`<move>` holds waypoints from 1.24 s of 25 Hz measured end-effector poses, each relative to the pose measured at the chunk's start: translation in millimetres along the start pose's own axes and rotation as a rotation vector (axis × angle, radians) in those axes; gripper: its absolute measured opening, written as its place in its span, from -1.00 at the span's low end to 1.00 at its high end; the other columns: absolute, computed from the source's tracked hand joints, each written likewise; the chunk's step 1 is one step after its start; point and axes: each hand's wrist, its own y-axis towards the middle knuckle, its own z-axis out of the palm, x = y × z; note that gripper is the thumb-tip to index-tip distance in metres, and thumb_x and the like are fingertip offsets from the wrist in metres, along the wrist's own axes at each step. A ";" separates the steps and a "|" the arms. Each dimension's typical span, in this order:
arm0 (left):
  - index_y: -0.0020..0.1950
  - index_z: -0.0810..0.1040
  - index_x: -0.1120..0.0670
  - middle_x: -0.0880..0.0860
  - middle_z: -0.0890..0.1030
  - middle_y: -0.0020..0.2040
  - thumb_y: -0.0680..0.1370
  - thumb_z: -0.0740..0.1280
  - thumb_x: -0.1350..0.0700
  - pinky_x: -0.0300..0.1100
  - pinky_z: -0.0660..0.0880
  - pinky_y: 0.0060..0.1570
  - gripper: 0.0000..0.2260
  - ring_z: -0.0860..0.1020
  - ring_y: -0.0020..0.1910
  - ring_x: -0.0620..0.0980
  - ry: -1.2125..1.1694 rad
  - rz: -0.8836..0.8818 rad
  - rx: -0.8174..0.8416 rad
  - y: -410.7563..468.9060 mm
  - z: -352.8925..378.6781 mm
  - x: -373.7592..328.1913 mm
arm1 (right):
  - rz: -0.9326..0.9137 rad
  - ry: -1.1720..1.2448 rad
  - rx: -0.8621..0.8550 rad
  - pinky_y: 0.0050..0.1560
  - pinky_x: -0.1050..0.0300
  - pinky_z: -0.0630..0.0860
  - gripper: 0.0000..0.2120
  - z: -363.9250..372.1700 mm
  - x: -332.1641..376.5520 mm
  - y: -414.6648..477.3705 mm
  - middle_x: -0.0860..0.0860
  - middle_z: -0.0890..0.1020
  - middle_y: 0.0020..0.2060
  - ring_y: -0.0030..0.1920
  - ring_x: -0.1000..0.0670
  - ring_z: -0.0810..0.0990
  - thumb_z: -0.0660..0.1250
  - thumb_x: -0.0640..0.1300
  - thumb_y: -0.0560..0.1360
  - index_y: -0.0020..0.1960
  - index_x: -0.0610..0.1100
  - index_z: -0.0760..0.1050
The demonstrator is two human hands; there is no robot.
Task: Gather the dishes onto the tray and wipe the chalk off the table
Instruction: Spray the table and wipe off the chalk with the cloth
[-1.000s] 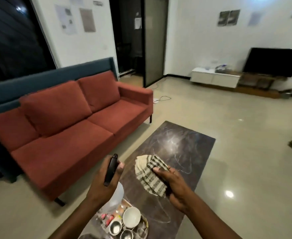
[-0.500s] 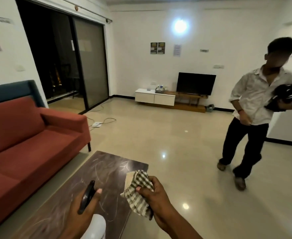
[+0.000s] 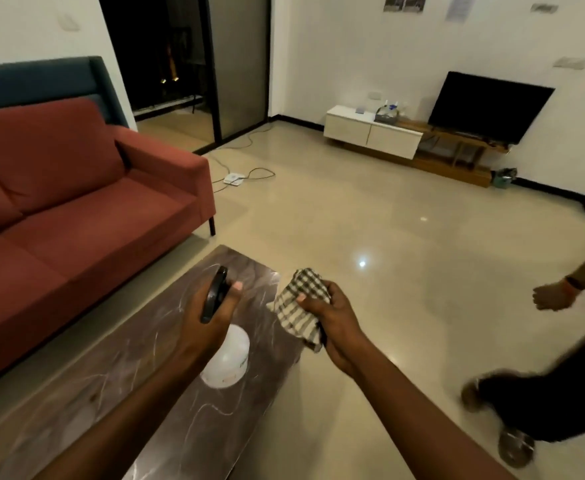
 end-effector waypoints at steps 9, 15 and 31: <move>-0.06 0.63 -0.13 0.26 0.70 -0.15 0.60 0.34 -0.30 0.22 0.67 -0.07 -0.72 0.71 -0.09 0.30 0.181 -0.115 -0.262 112.5 1.1 66.3 | 0.214 -0.121 0.209 -0.03 -0.07 0.72 -0.61 65.5 -27.7 222.3 -0.19 0.76 0.14 0.08 -0.20 0.78 0.43 -0.40 0.56 0.34 -0.15 0.55; -0.13 0.65 -0.03 0.05 0.70 -0.23 0.60 0.35 -0.23 0.31 0.68 0.04 -0.70 0.75 -0.13 0.18 0.189 -0.366 -0.481 190.2 39.8 151.7 | 0.230 -0.447 0.406 0.19 -0.06 0.70 -0.55 75.9 -106.1 378.8 -0.08 0.71 0.25 0.17 -0.10 0.74 0.44 -0.30 0.61 0.46 -0.09 0.50; -0.29 0.57 0.12 0.28 0.68 -0.30 0.67 0.39 -0.04 0.17 0.68 -0.14 -0.61 0.71 -0.29 0.28 0.256 -0.598 -0.580 392.4 88.4 353.3 | -0.225 -0.988 0.502 0.51 -0.22 0.48 -0.49 56.7 -255.1 571.4 -0.01 0.61 0.45 0.45 -0.10 0.57 0.42 -0.27 0.63 0.55 -0.03 0.48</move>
